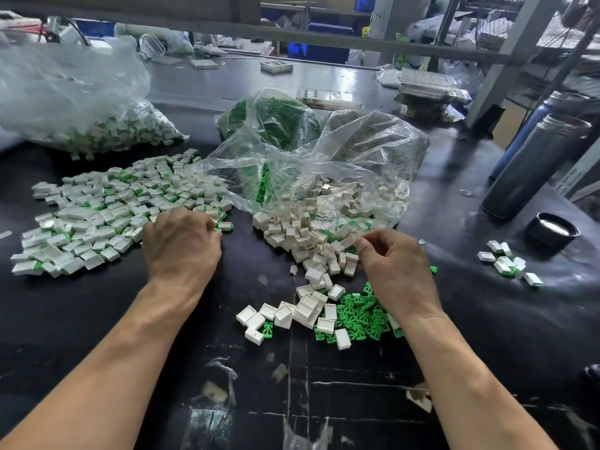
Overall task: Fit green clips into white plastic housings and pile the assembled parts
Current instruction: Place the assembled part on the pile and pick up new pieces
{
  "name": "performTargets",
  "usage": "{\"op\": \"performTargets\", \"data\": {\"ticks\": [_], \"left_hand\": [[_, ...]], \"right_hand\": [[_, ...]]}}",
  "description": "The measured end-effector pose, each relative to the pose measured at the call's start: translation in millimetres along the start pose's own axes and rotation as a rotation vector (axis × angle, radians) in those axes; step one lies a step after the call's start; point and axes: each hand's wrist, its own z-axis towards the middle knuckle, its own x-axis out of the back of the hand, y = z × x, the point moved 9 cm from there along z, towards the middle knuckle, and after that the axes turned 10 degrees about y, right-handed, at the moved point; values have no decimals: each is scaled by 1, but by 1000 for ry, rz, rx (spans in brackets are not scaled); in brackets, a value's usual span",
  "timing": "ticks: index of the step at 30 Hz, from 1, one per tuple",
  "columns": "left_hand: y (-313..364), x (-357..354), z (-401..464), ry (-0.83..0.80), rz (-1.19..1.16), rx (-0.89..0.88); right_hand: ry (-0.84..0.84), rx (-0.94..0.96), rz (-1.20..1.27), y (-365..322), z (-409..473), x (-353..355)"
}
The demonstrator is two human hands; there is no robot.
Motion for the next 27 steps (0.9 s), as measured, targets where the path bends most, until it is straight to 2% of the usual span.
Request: {"op": "performTargets", "data": {"ticks": [4, 7, 11, 14, 17, 27], "left_hand": [[0, 2, 0, 2, -48, 2], [15, 7, -4, 26, -222, -61], [38, -6, -20, -117, -427, -120], [52, -17, -31, -232, -481, -147], [61, -23, -39, -307, -498, -158], [72, -21, -47, -368, -582, -172]], "right_hand": [[25, -23, -97, 7, 9, 12], [42, -29, -246, 13, 13, 19], [69, -7, -416, 20, 22, 23], [25, -26, -514, 28, 24, 18], [-14, -23, -497, 29, 22, 10], [-110, 7, -310, 14, 12, -1]]}}
